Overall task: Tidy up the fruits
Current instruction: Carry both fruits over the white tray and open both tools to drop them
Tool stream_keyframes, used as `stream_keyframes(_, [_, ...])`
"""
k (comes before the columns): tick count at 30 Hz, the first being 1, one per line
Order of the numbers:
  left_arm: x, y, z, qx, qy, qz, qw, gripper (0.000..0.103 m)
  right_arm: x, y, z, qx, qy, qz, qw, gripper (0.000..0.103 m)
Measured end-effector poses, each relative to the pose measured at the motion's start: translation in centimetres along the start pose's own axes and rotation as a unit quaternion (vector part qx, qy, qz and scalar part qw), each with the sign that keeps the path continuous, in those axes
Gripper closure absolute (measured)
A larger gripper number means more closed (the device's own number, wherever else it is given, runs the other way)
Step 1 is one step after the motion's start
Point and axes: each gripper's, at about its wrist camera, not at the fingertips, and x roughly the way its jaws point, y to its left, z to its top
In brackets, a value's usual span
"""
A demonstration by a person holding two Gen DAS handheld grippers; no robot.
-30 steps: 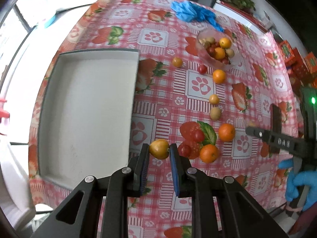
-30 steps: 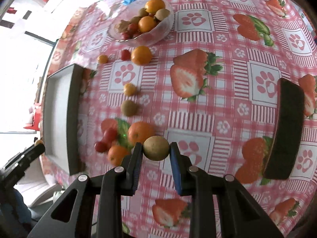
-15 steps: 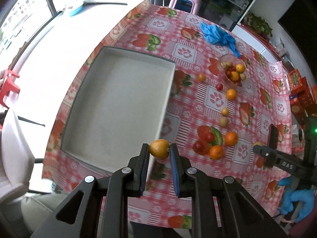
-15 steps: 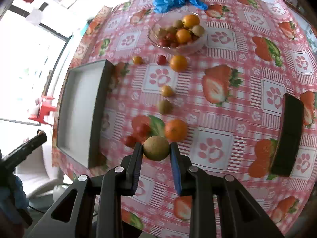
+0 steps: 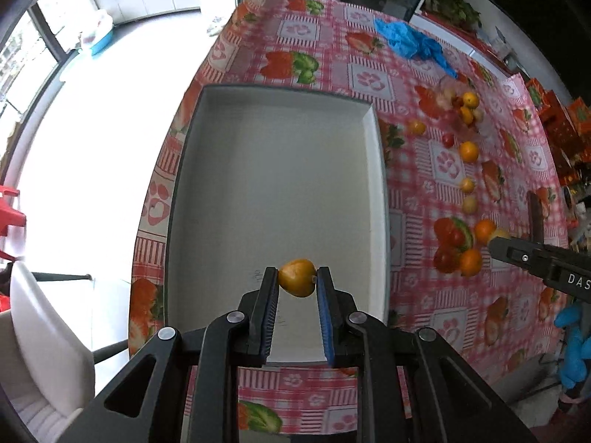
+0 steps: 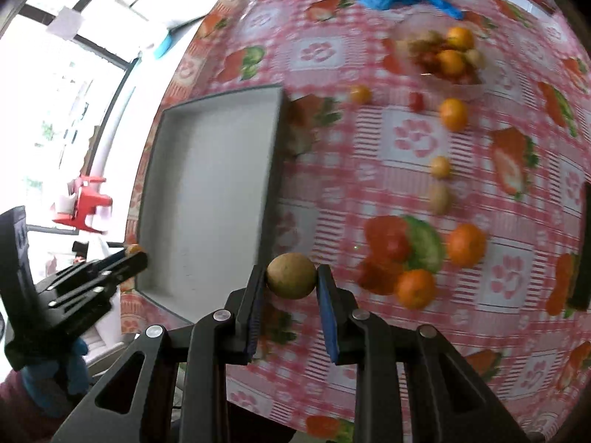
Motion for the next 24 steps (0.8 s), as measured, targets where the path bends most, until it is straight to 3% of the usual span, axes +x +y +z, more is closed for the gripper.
stream_keyframes(11, [3.5,2.7,-1.1,-0.007,0.041,-0.002,0.9991,0.081,5.0,6.0,-0.8,-0.067,0.065,0.008,0.996,0.073])
stream_keyframes(24, [4.8,3.7,-2.5,0.000,0.064,0.012,0.9979,0.081,8.2,7.6,-1.6,-0.078,0.110,0.003,0.991,0.072])
